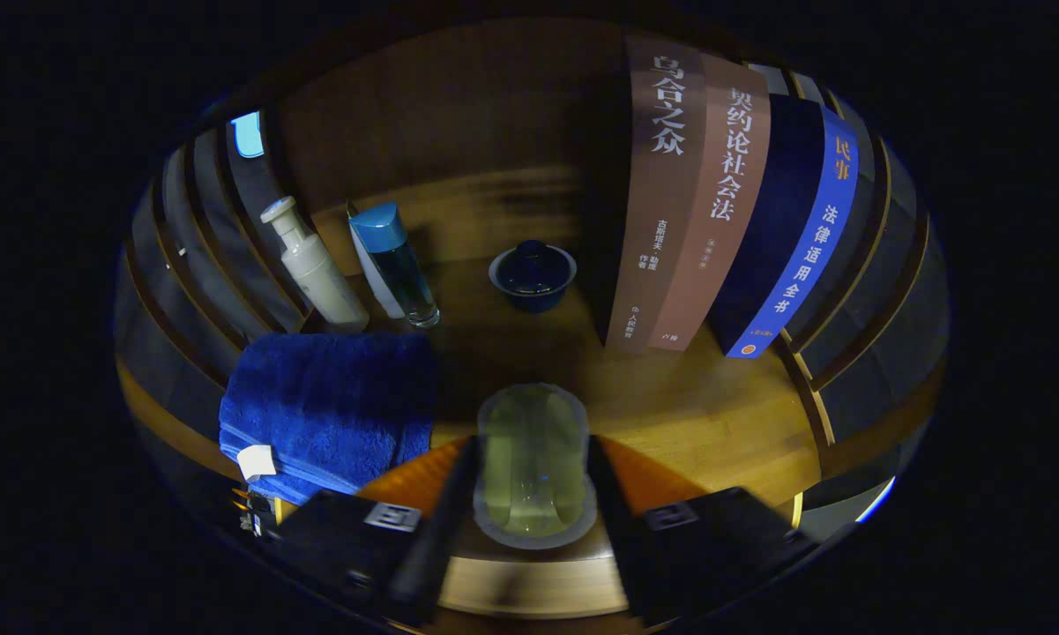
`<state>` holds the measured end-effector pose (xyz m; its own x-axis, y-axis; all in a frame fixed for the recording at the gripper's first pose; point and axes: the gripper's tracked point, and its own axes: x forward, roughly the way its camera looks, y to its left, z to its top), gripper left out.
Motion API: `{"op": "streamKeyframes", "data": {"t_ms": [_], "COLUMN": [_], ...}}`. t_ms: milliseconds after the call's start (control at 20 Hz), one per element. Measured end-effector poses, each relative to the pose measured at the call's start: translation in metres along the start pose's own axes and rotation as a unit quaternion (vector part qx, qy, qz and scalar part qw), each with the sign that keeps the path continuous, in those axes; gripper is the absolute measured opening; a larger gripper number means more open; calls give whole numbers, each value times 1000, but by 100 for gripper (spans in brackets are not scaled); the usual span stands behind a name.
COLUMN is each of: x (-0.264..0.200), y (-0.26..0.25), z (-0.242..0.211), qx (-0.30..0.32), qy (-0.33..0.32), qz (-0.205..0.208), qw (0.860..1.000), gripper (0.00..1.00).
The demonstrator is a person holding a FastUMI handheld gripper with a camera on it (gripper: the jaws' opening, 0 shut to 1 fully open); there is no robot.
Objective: Pull open the drawer, take out the items inside it, and place them on the countertop above the cabinet.
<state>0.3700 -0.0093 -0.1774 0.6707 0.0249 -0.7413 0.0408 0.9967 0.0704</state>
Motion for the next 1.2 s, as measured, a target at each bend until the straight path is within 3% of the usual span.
{"op": "streamKeyframes", "data": {"t_ms": [50, 300, 600, 900, 1200], "x": [-8, -25, -80, -154, -206], "y": [1, 2, 13, 17, 18], "z": [3, 6, -1, -29, -98], "qx": [0, -11, -44, -67, -51], "qy": [-7, -36, -122, -249, -332], "qz": [1, 1, 9, 12, 18], "qw": [1000, 999, 992, 966, 942], "gripper": [100, 100, 100, 100, 100]}}
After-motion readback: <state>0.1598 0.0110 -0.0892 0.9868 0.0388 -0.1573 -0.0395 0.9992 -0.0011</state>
